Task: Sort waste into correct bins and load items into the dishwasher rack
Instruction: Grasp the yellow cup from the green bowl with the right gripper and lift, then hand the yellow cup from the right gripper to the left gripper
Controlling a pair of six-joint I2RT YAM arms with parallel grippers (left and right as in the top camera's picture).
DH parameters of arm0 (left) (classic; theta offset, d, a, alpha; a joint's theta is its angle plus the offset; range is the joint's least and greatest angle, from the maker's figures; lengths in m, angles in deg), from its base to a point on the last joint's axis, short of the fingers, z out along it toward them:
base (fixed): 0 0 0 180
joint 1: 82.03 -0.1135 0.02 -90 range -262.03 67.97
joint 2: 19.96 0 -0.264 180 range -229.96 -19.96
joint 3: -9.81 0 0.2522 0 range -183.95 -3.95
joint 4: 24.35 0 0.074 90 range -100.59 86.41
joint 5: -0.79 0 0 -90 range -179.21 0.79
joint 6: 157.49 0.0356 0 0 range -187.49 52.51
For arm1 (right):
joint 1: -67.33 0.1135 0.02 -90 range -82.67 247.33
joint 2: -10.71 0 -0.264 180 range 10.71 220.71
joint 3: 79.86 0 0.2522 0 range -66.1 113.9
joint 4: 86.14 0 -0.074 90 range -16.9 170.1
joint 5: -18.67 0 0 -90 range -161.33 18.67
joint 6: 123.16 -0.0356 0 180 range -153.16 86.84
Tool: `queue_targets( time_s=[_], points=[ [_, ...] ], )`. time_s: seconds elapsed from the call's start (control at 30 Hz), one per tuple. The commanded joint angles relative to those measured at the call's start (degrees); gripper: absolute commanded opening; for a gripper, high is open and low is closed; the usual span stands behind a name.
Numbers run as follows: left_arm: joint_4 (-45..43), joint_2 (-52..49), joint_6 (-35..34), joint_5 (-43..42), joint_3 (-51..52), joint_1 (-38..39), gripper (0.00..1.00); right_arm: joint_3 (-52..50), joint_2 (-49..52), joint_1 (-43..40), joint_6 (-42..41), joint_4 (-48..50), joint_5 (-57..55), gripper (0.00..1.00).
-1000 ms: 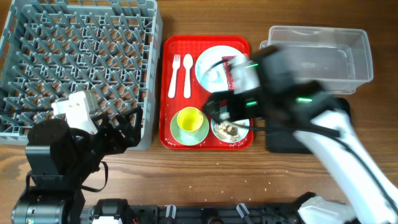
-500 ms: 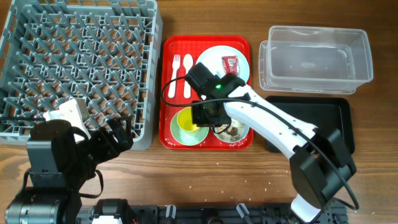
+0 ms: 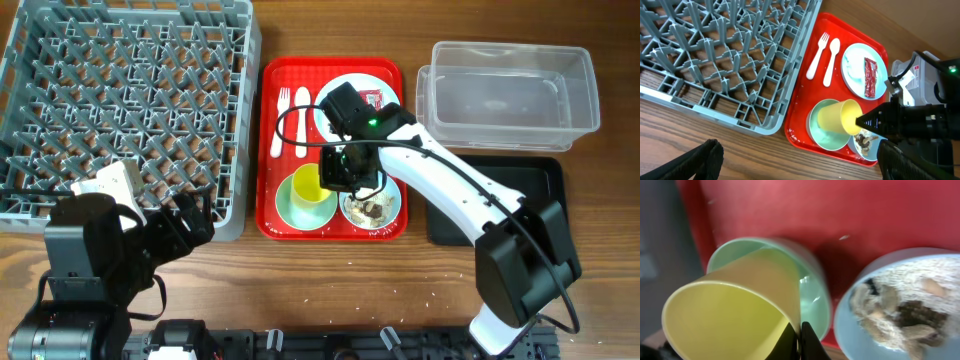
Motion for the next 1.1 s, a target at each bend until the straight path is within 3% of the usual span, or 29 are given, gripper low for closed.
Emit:
queue_targets(
  time_s=[0.0,0.1,0.27,0.43,0.53,0.8,1.07],
  points=[
    [0.1,0.0,-0.7,0.7,-1.1,0.3,1.0,0.4,-8.4,-5.3,11.4,1.0,16.4,0.04],
    [-1.8,-0.1,-0.7,-6.9,-1.1,0.3,1.0,0.4,-18.2,-14.0,18.5,0.3,27.5,0.04],
    [-13.1,-5.5,-3.5,-37.9,-1.1,-0.3,1.0,0.3,-27.2,-22.5,23.5,-0.2,36.0,0.05],
    [-21.7,-18.8,-3.5,-71.1,-1.1,-6.5,0.94,0.3,-28.2,-23.3,26.4,1.0,43.3,0.04],
    [-25.2,-24.6,-3.7,-83.7,-1.1,-9.5,0.93,0.3,-28.2,-23.2,27.2,4.5,51.5,0.04],
    [-25.2,-25.5,-4.2,-83.7,-1.1,-7.6,0.92,0.3,-27.7,-15.1,16.1,18.9,52.0,0.04],
    [-25.2,-19.9,-4.6,-83.7,-1.1,-7.6,0.93,0.3,-23.8,-9.7,11.9,28.0,50.6,0.04]
  ],
)
